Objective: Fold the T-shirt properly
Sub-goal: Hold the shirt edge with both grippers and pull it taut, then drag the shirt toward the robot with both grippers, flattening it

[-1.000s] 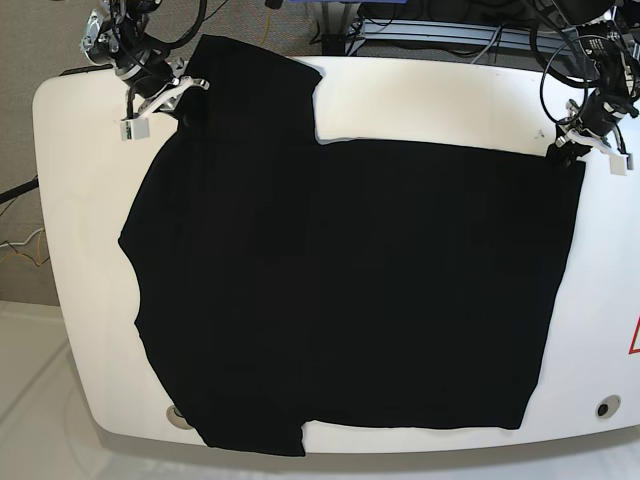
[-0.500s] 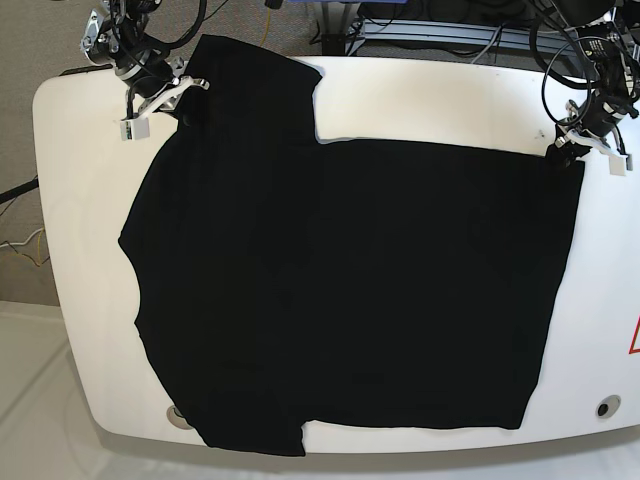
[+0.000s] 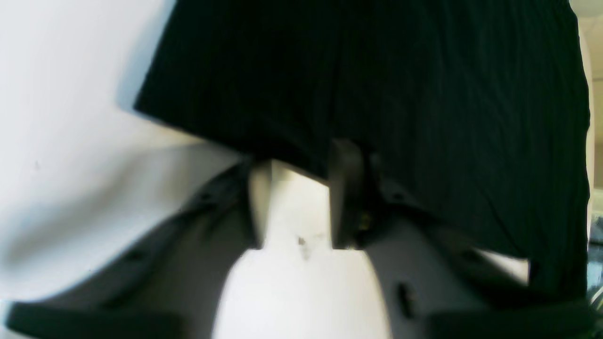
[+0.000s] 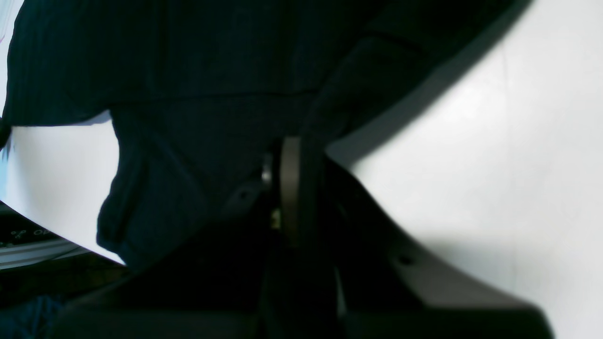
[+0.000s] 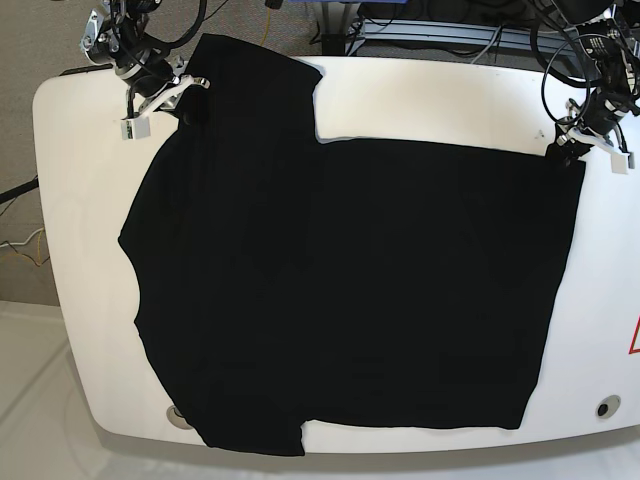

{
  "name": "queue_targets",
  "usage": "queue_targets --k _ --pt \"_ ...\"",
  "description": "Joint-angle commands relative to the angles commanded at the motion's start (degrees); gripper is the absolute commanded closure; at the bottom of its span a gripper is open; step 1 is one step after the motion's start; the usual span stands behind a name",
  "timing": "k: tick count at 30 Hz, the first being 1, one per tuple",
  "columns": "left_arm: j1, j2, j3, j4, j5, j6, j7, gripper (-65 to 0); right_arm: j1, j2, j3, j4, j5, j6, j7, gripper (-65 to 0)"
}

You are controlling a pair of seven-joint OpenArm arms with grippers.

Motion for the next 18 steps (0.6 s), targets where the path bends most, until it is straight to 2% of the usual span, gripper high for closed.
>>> queue_targets --k 18 --pt "3.5 -0.1 -0.2 3.7 0.1 -0.8 0.5 0.0 -1.1 0.0 0.0 0.6 -0.6 -0.17 -0.8 0.0"
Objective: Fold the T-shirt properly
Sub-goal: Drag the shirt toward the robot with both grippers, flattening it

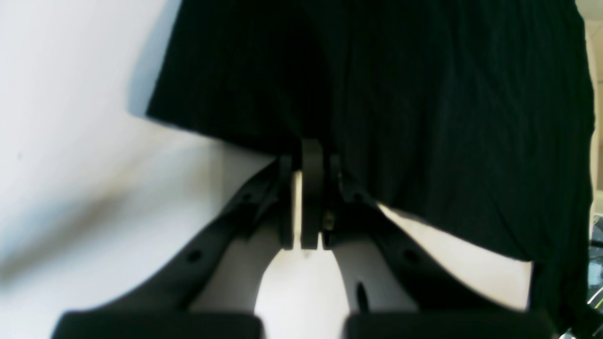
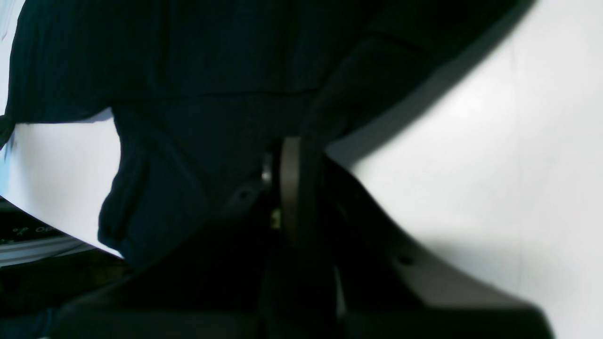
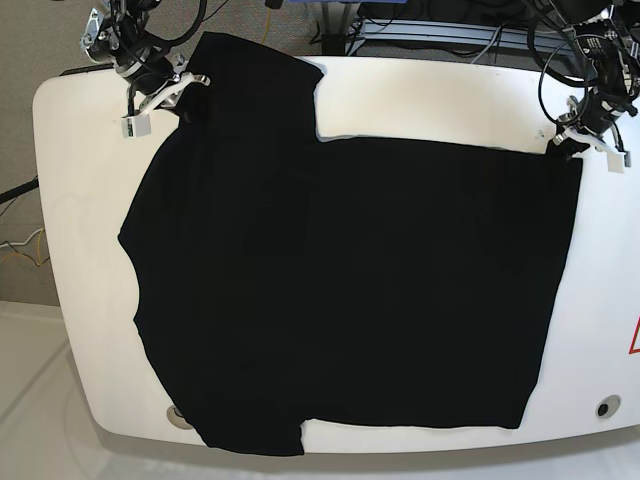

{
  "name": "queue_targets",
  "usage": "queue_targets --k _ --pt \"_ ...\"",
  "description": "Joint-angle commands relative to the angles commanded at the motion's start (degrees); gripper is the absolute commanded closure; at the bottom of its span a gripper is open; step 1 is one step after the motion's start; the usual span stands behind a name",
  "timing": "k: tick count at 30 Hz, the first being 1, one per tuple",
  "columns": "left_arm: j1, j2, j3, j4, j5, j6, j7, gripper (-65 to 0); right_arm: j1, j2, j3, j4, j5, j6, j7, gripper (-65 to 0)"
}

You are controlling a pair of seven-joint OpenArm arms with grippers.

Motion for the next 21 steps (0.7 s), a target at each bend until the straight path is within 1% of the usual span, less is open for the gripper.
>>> queue_targets --k 7,9,17,19,21 --pt "3.5 0.1 -0.2 3.5 -0.1 -0.3 -0.1 0.0 -1.6 0.0 0.2 1.9 0.8 0.15 -0.3 0.0" --pt "6.0 0.3 -0.4 5.2 -0.9 -0.1 0.2 0.0 -2.5 0.1 1.2 2.3 2.3 0.17 -0.7 0.0" --pt "9.4 0.3 -2.3 7.4 -1.9 0.0 1.2 0.0 -4.9 0.5 3.8 4.8 5.2 0.17 -1.3 0.0" --pt "11.5 0.5 -3.5 9.0 -3.3 -0.1 1.9 0.0 -6.6 0.8 6.3 6.3 5.3 0.17 -0.7 0.0" --pt "12.2 0.5 -4.1 9.5 -3.9 -0.2 2.3 0.0 -7.4 0.8 7.3 7.2 5.6 0.17 -0.7 0.0"
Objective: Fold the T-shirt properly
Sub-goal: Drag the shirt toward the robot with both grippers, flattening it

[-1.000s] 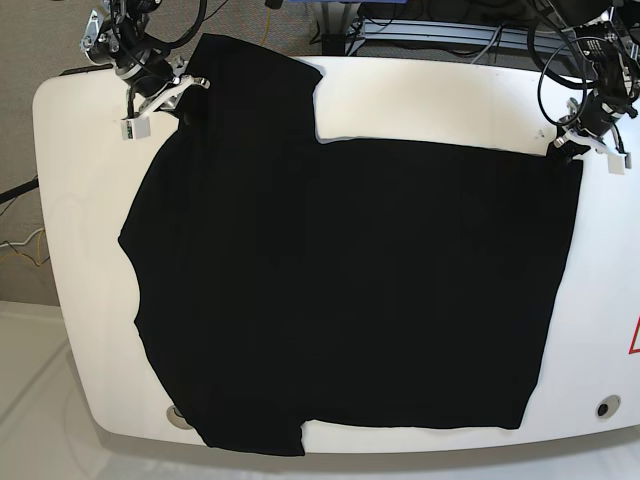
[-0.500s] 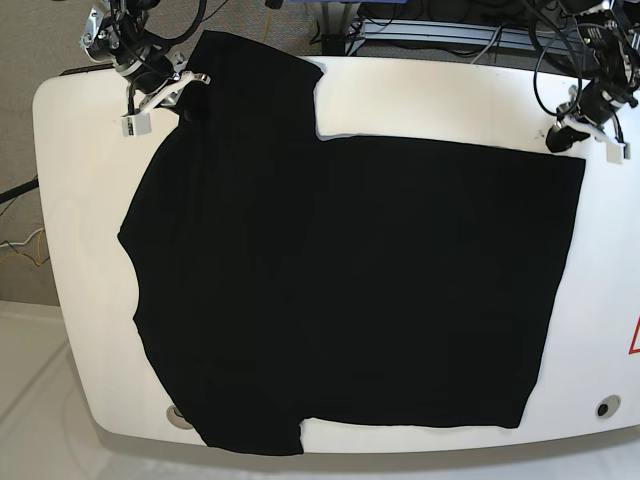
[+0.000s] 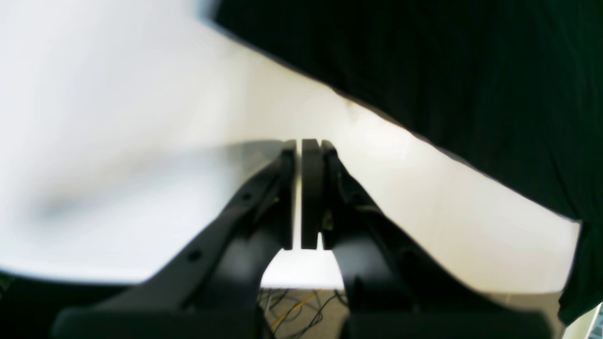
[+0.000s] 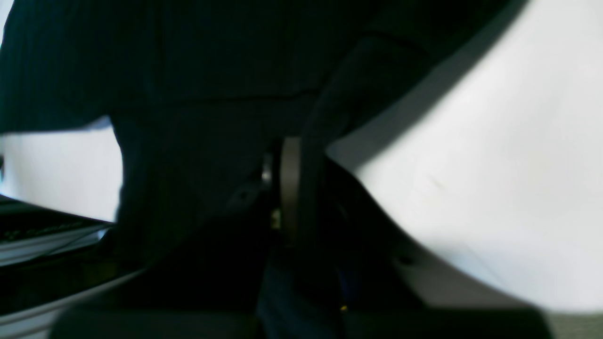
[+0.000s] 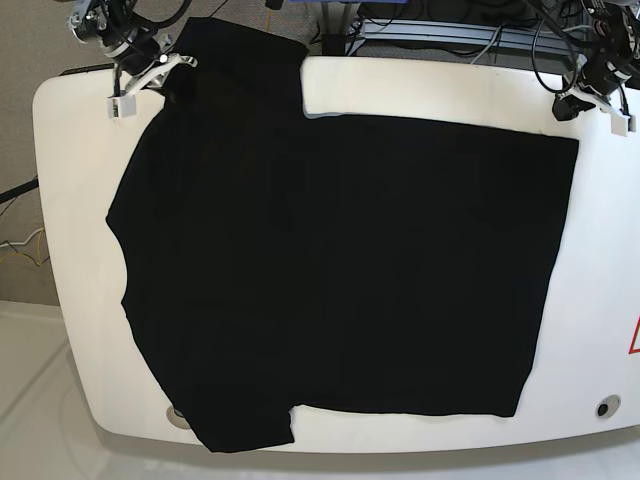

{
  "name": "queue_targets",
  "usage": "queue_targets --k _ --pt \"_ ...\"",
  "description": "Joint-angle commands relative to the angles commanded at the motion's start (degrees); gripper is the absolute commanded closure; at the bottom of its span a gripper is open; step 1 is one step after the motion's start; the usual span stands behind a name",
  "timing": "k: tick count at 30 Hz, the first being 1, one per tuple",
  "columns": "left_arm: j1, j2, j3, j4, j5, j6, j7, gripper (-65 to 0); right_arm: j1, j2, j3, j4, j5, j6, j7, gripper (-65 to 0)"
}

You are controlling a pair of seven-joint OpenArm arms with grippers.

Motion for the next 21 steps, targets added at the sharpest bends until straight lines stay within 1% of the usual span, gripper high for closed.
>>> queue_targets --k 8,10,18,21 --pt "2.1 0.2 -2.4 1.8 -2.1 -0.5 0.8 0.0 -2.4 0.0 2.4 3.5 -0.1 0.0 0.1 0.0" --pt "2.3 0.7 -3.8 3.3 -2.5 -1.5 1.0 0.0 -2.3 -0.2 2.9 4.8 -0.4 0.0 0.3 0.0" --pt "1.1 1.3 -4.9 5.4 -2.9 -2.5 1.6 0.0 -1.7 -0.1 2.2 6.4 -0.8 0.0 0.5 0.0" --pt "-1.6 0.5 -4.1 3.7 -3.2 -3.8 6.5 0.0 -0.6 0.4 2.1 4.0 -0.7 0.0 0.7 0.0"
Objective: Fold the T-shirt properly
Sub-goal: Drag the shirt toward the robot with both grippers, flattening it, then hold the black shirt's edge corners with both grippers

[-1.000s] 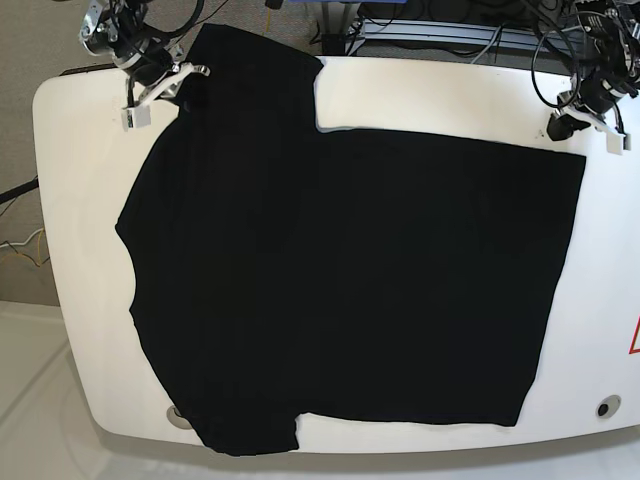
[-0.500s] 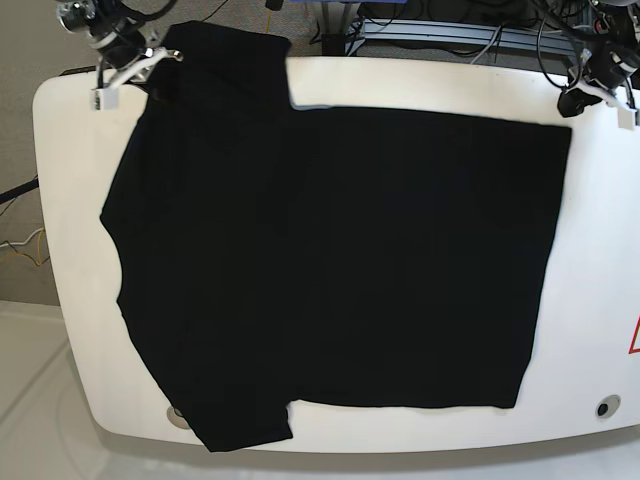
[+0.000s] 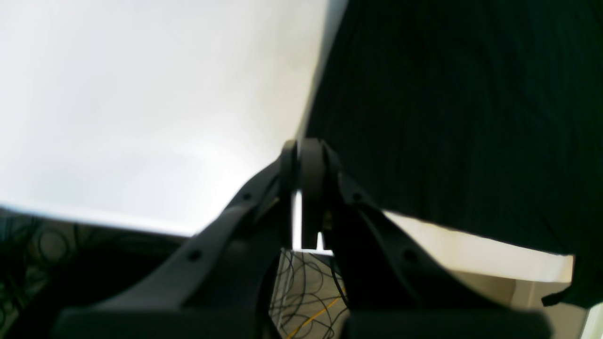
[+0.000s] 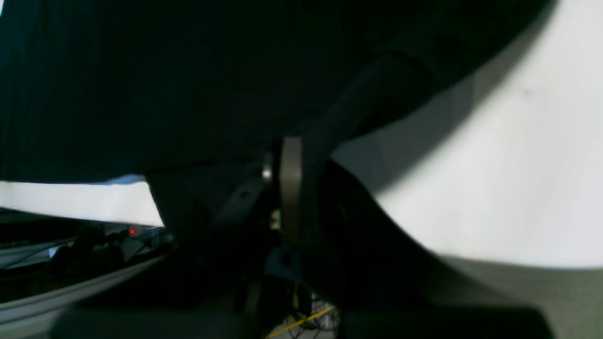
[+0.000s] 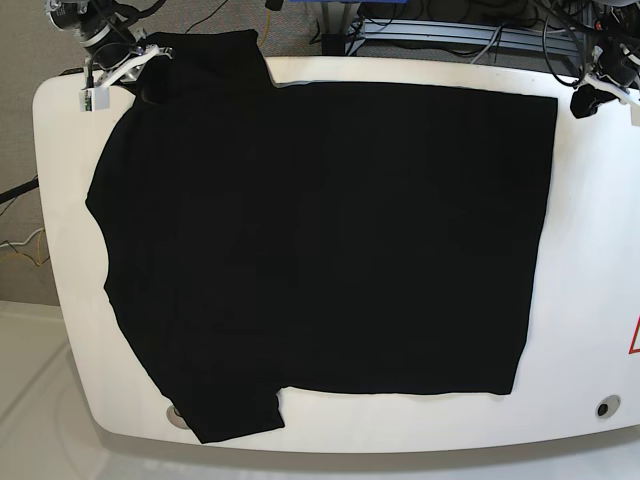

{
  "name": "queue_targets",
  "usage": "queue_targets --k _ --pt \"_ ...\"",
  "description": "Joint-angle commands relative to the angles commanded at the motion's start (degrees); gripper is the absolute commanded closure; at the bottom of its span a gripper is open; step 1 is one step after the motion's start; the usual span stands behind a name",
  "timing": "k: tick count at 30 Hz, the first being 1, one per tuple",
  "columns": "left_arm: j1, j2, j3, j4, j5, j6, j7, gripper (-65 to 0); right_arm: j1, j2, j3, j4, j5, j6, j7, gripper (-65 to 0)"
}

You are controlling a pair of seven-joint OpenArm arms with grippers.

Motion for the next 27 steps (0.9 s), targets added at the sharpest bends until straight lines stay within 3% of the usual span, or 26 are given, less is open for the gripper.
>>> queue_targets --k 1,3,5,9,17,27 --pt "-0.5 -0.1 0.1 -0.3 -0.1 -0.3 1.3 -1.9 0.2 0.0 0.0 -0.2 0.0 0.0 0.0 0.0" --pt "-1.4 -0.2 0.3 -0.7 -0.2 -0.8 4.1 -14.8 0.6 0.1 -0.1 -0.8 0.1 0.0 -0.3 0.0" --pt "-2.2 -0.2 0.5 -1.0 -0.3 -1.2 5.3 -22.4 0.9 0.1 -0.1 -1.0 0.0 0.0 -0.4 0.0" --pt "-2.9 -0.5 1.7 -1.7 -0.6 -1.5 4.6 -35.8 1.1 0.8 -1.2 -0.8 -0.2 0.0 -0.6 0.0" --pt "-2.8 -1.0 3.2 -2.5 -0.2 -1.6 -1.0 -38.6 1.0 1.1 -1.3 -1.0 0.0 0.0 -0.8 0.0" --pt "-3.2 -0.9 5.8 -6.9 2.3 -1.9 -5.9 -34.6 1.2 1.1 -0.8 -0.5 0.2 0.0 -0.6 0.0"
